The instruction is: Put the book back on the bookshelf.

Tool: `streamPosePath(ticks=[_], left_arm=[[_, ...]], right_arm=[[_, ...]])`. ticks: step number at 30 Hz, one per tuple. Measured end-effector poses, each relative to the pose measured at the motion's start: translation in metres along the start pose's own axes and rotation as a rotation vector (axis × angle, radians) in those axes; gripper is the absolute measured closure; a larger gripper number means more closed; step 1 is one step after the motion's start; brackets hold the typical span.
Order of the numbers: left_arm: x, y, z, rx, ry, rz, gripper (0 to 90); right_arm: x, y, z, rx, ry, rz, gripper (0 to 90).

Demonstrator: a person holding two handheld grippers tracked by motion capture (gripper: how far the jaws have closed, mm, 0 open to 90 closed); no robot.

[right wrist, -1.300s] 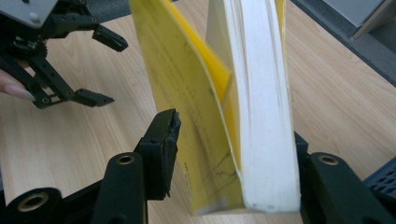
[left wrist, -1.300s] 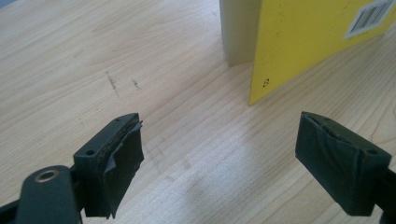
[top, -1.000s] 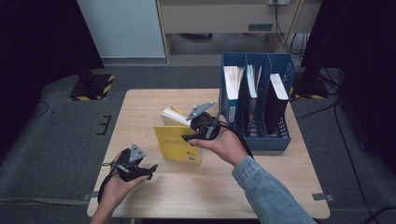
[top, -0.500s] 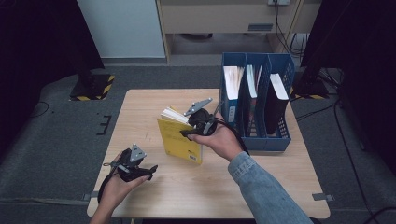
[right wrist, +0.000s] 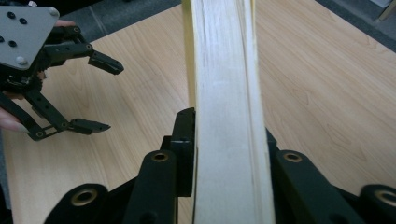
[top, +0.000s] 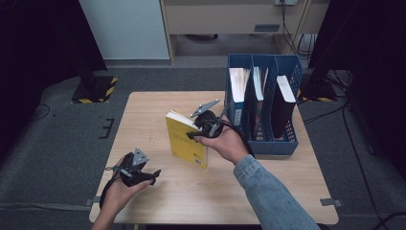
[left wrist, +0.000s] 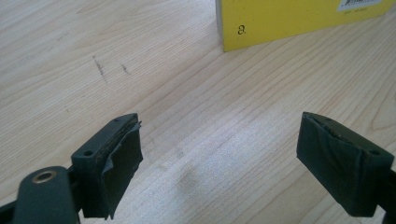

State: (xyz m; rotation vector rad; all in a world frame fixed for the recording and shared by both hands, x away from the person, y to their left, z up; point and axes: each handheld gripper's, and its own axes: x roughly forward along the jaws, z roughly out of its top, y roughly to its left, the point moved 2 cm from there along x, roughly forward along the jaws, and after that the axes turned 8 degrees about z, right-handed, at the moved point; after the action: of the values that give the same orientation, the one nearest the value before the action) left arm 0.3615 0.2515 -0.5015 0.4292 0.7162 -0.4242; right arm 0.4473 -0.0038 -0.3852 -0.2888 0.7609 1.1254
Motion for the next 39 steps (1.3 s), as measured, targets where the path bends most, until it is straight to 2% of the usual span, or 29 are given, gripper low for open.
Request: streamPosePath(ticks=[7,9,11,12,14,16,24,29,31,36,39], left_arm=[[0.000,0.004,-0.001,-0.016,0.003,0.003,13.2],[0.000,0.006,-0.002,-0.027,0.002,0.002,12.4],[0.000,0.007,-0.003,-0.021,0.004,-0.007,10.3],[0.000,0.008,-0.004,-0.021,0.003,-0.013,9.4],[0.001,0.010,-0.006,-0.015,-0.004,-0.054,6.8],[0.004,0.012,-0.007,-0.027,-0.018,-0.073,5.8],[0.017,0.029,-0.023,-0.046,0.048,-0.050,5.8],[0.023,0.041,-0.033,-0.102,0.053,-0.031,5.9],[0.024,0.042,-0.033,-0.115,0.054,-0.030,5.9],[0.028,0.036,-0.032,-0.089,0.080,-0.040,5.8],[0.031,0.034,-0.034,-0.093,0.096,-0.043,5.5]], right_arm=[[-0.003,-0.007,0.001,0.080,-0.011,-0.008,74.2],[-0.004,-0.008,0.002,0.096,-0.022,-0.016,74.3],[-0.006,-0.007,0.003,0.106,-0.030,-0.017,74.4],[-0.007,-0.007,0.003,0.107,-0.033,-0.015,74.4],[-0.010,-0.007,0.002,0.124,-0.034,-0.016,74.4],[-0.014,-0.006,0.000,0.136,-0.042,-0.015,74.4],[-0.031,-0.008,-0.012,0.194,-0.082,0.016,74.4],[-0.039,-0.011,-0.019,0.209,-0.102,0.002,74.4],[-0.042,-0.013,-0.022,0.221,-0.110,-0.004,74.4],[-0.049,-0.018,-0.027,0.243,-0.129,-0.012,74.4],[-0.054,-0.019,-0.029,0.253,-0.143,-0.011,74.4]])
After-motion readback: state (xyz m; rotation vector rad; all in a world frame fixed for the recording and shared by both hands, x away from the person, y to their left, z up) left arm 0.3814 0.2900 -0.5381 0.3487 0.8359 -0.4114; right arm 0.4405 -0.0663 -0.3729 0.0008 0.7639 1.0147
